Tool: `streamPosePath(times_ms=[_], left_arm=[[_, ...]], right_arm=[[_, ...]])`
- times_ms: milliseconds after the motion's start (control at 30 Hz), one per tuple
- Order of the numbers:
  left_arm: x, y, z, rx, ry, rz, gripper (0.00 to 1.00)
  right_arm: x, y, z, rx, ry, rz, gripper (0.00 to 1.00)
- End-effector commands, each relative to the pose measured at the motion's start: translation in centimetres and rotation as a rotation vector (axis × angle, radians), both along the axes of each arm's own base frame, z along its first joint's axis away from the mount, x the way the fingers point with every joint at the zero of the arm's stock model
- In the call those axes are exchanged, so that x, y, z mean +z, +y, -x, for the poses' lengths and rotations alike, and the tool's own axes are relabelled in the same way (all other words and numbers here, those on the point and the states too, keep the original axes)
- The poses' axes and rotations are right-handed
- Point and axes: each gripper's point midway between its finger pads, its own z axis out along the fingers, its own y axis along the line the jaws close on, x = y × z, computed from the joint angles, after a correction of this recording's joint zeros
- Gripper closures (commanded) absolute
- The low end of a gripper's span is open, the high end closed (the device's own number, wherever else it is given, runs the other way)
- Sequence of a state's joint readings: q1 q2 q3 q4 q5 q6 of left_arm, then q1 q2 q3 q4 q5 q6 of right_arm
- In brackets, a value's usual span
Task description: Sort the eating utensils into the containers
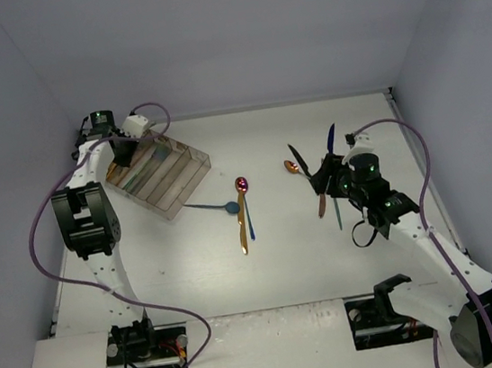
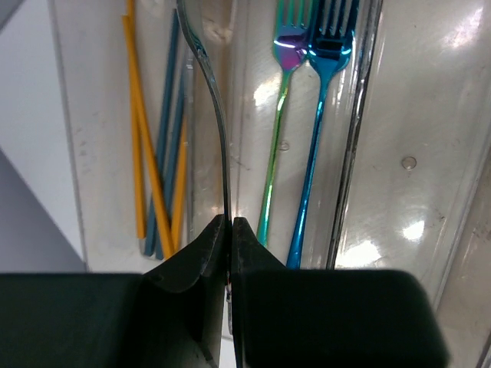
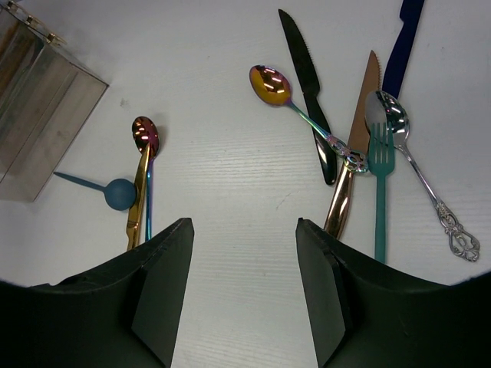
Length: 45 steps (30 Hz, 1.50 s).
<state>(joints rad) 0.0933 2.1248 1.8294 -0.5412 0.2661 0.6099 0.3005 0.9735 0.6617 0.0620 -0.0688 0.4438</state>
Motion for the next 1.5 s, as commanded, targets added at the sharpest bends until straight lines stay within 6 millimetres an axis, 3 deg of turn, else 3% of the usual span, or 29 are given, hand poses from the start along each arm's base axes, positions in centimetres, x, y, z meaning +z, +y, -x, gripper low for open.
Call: streamPosePath(times_ms=[0, 167, 400, 633, 733, 767, 867, 1033, 1267, 1333, 1467], left_arm=[[2.1, -0.1, -1.0, -0.04, -0.064, 0.001, 1.0], [0.5, 0.3, -0.1, -0.006, -0.026, 0.018, 0.94], [2.7, 0.6, -0.5, 0.066, -0.084, 0.048, 0.75], [8.5, -0.5, -0.3, 0.141, -0.216, 0.135, 0.54], [12.1, -1.8, 0.7, 0.202, -0.292, 0.203, 0.5], [14.4, -2.9, 1.5, 0.231, -0.332, 0.248, 0.49], [18.8, -4.5, 4.1, 0.301, -0.419, 0.306, 0.45], [21.0, -9.6, 9.9, 0.32, -0.463, 0.497, 0.38], [16.6, -14.8, 16.6, 0.221, -0.336, 0.585, 0.34], [14.1, -15.7, 18.0, 0.203, -0.28, 0.576, 0.34], [12.1, -16.8, 20.3, 0.183, -0.221, 0.59, 0.31]], right_arm=[[1.1, 0.2, -0.7, 0.002, -0.037, -0.024, 0.47], [1.1, 0.0, -0.6, -0.008, -0.037, -0.024, 0.47], [0.0, -1.2, -0.7, -0.063, -0.011, 0.017, 0.47], [-0.9, -3.6, -1.6, -0.178, 0.021, 0.09, 0.47], [-1.6, -4.7, -2.3, -0.233, 0.05, 0.133, 0.49], [-2.3, -4.9, -2.6, -0.247, 0.076, 0.149, 0.5], [-3.1, -6.0, -3.4, -0.298, 0.113, 0.175, 0.54], [-5.7, -6.4, -4.4, -0.292, 0.202, 0.211, 0.58], [-10.6, -7.0, -4.7, -0.288, 0.349, 0.259, 0.63], [-11.3, -7.2, -4.7, -0.293, 0.368, 0.262, 0.64], [-13.0, -7.3, -4.9, -0.298, 0.416, 0.284, 0.65]])
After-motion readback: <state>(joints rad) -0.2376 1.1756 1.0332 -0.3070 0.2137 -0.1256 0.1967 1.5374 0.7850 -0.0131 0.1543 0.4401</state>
